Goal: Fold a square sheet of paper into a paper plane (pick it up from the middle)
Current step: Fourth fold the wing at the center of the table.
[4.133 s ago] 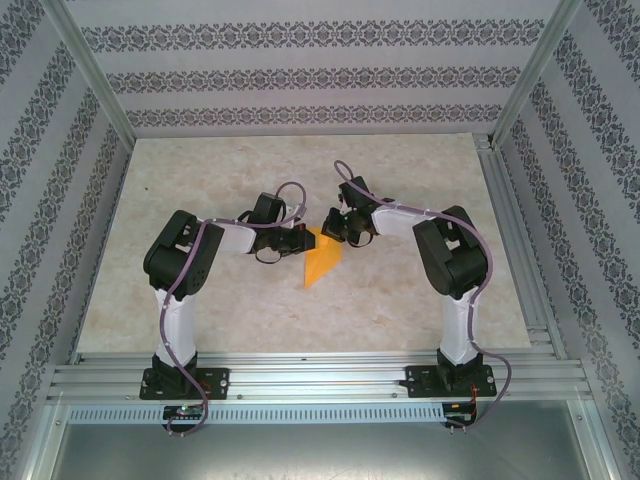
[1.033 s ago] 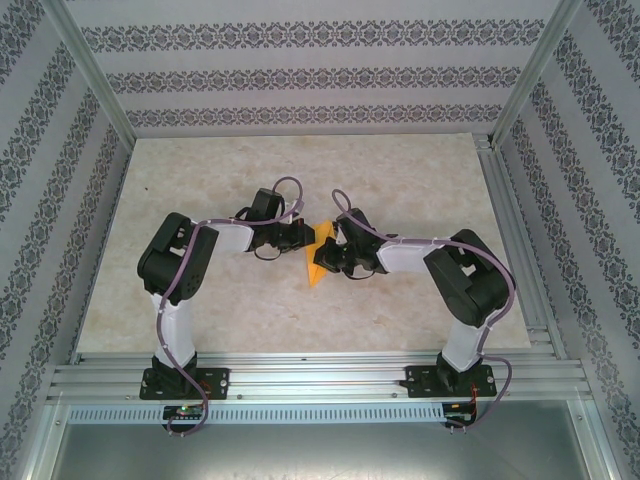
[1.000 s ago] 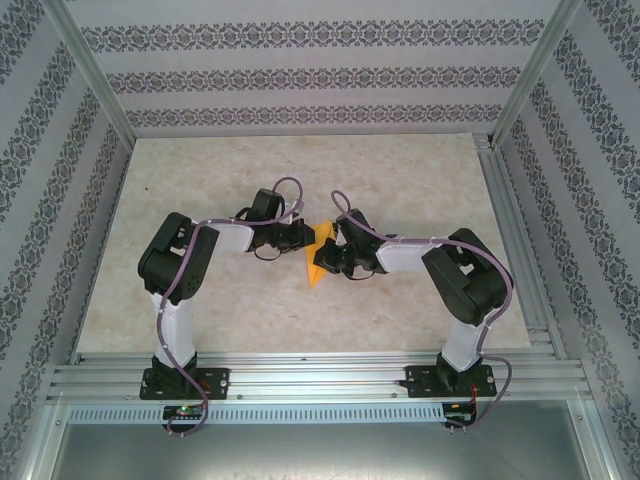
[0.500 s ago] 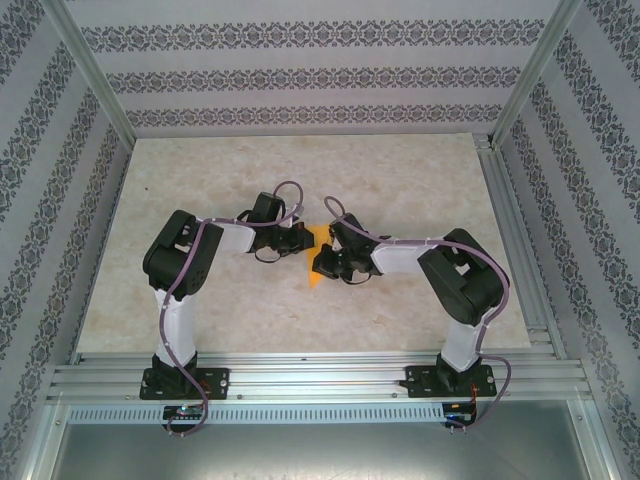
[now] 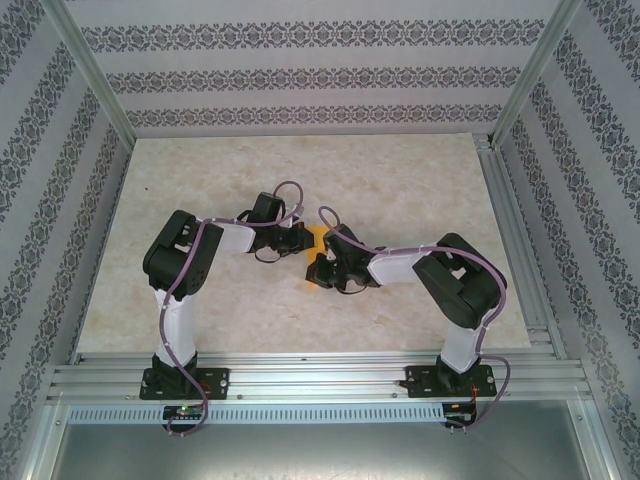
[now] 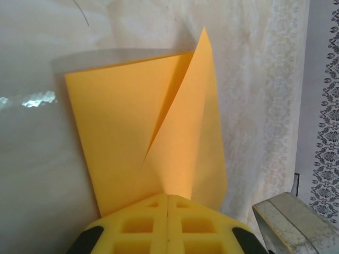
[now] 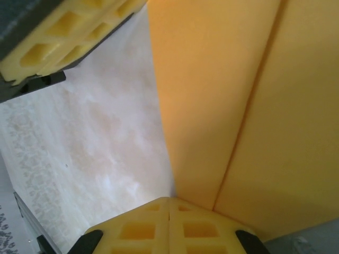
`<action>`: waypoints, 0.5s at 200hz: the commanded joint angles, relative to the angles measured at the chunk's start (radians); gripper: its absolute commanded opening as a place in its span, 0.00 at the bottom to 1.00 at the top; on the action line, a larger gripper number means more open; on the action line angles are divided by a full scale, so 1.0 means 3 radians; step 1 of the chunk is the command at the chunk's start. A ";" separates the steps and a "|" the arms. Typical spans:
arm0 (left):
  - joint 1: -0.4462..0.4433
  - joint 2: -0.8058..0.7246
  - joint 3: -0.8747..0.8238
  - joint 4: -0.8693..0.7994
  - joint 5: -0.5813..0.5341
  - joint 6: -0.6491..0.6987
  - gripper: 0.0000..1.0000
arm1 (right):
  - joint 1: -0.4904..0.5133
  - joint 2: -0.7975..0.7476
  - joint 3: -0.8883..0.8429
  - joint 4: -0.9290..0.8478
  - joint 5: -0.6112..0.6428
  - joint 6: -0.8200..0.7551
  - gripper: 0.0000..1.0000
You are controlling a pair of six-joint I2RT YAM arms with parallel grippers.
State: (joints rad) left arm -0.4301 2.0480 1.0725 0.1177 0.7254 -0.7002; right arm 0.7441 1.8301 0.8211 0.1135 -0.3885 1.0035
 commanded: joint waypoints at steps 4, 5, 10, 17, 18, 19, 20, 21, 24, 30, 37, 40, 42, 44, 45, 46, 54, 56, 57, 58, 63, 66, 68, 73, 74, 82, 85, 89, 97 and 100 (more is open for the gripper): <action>0.0017 0.0112 -0.0037 -0.0024 -0.0094 0.0035 0.05 | 0.0195 0.0096 -0.0243 -0.0044 0.0023 0.0174 0.06; 0.0017 0.0112 -0.0040 -0.0024 -0.0095 0.0034 0.05 | 0.0202 0.0092 -0.0246 -0.0042 0.0021 0.0176 0.06; 0.0015 0.0112 -0.0043 -0.0023 -0.0099 0.0036 0.05 | 0.0212 0.0089 -0.0247 -0.0034 0.0010 0.0176 0.06; 0.0015 0.0116 -0.0042 -0.0029 -0.0105 0.0031 0.05 | 0.0233 0.0083 -0.0247 -0.0045 0.0000 0.0168 0.06; 0.0013 0.0117 -0.0044 -0.0029 -0.0106 0.0029 0.05 | 0.0234 0.0085 -0.0247 -0.0046 -0.0002 0.0168 0.06; 0.0013 0.0117 -0.0040 -0.0027 -0.0104 0.0031 0.05 | 0.0237 0.0083 -0.0247 -0.0046 -0.0003 0.0168 0.06; 0.0015 0.0117 -0.0041 -0.0030 -0.0105 0.0030 0.05 | 0.0238 0.0082 -0.0247 -0.0048 -0.0003 0.0168 0.06; 0.0016 0.0117 -0.0041 -0.0032 -0.0103 0.0031 0.05 | 0.0239 0.0079 -0.0247 -0.0050 -0.0001 0.0168 0.06; 0.0015 0.0117 -0.0040 -0.0034 -0.0106 0.0033 0.05 | 0.0247 0.0071 -0.0247 -0.0051 0.0000 0.0173 0.06; 0.0017 0.0122 -0.0046 -0.0034 -0.0105 0.0030 0.05 | 0.0259 0.0058 -0.0247 -0.0056 0.0010 0.0181 0.06; 0.0016 0.0122 -0.0048 -0.0034 -0.0106 0.0033 0.05 | 0.0270 0.0030 -0.0240 -0.0085 0.0020 0.0181 0.06; 0.0017 0.0122 -0.0047 -0.0039 -0.0111 0.0033 0.05 | 0.0275 0.0012 -0.0235 -0.0105 0.0028 0.0174 0.06; 0.0016 0.0120 -0.0044 -0.0043 -0.0112 0.0032 0.05 | 0.0278 0.0002 -0.0232 -0.0122 0.0037 0.0169 0.06; 0.0016 0.0118 -0.0046 -0.0044 -0.0112 0.0033 0.05 | 0.0284 -0.0014 -0.0232 -0.0140 0.0048 0.0162 0.06; 0.0017 0.0118 -0.0044 -0.0047 -0.0114 0.0033 0.05 | 0.0288 -0.0022 -0.0229 -0.0147 0.0055 0.0157 0.06; 0.0017 0.0117 -0.0045 -0.0048 -0.0116 0.0035 0.05 | 0.0289 -0.0029 -0.0225 -0.0158 0.0059 0.0152 0.06; 0.0015 0.0117 -0.0048 -0.0059 -0.0117 0.0039 0.05 | 0.0304 -0.0077 -0.0203 -0.0239 0.0094 0.0120 0.06; 0.0016 0.0117 -0.0051 -0.0057 -0.0120 0.0041 0.05 | 0.0302 -0.0094 -0.0194 -0.0273 0.0101 0.0105 0.06; 0.0014 0.0117 -0.0049 -0.0058 -0.0121 0.0042 0.05 | 0.0302 -0.0094 -0.0194 -0.0273 0.0101 0.0105 0.06; 0.0016 0.0115 -0.0051 -0.0059 -0.0121 0.0043 0.05 | 0.0307 -0.0098 -0.0187 -0.0285 0.0102 0.0098 0.06; 0.0016 0.0121 -0.0052 -0.0067 -0.0131 0.0039 0.05 | 0.0311 -0.0109 -0.0163 -0.0340 0.0111 0.0061 0.06; 0.0017 0.0122 -0.0049 -0.0070 -0.0133 0.0035 0.04 | 0.0316 -0.0116 -0.0146 -0.0375 0.0116 0.0043 0.06; 0.0017 0.0126 -0.0050 -0.0074 -0.0135 0.0037 0.05 | 0.0319 -0.0120 -0.0136 -0.0397 0.0118 0.0038 0.06; 0.0015 0.0130 -0.0050 -0.0070 -0.0132 0.0037 0.04 | 0.0329 -0.0127 -0.0110 -0.0457 0.0119 0.0012 0.06; 0.0014 0.0131 -0.0051 -0.0068 -0.0132 0.0038 0.04 | 0.0331 -0.0125 -0.0102 -0.0469 0.0119 0.0008 0.06; 0.0015 0.0133 -0.0047 -0.0068 -0.0136 0.0031 0.04 | 0.0355 -0.0128 -0.0066 -0.0533 0.0119 -0.0036 0.06; 0.0013 0.0135 -0.0054 -0.0067 -0.0133 0.0029 0.04 | 0.0369 -0.0123 -0.0054 -0.0564 0.0111 -0.0052 0.06; 0.0016 0.0137 -0.0052 -0.0065 -0.0135 0.0024 0.04 | 0.0376 -0.0122 -0.0037 -0.0580 0.0104 -0.0056 0.06; 0.0014 0.0133 -0.0053 -0.0060 -0.0130 0.0022 0.04 | 0.0402 -0.0130 -0.0015 -0.0606 0.0074 -0.0071 0.07; 0.0014 0.0133 -0.0052 -0.0057 -0.0131 0.0018 0.05 | 0.0411 -0.0140 -0.0009 -0.0606 0.0073 -0.0077 0.07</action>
State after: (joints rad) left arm -0.4301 2.0499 1.0725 0.1177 0.7250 -0.7006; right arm 0.8326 1.7939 0.8024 0.0792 -0.3553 1.0214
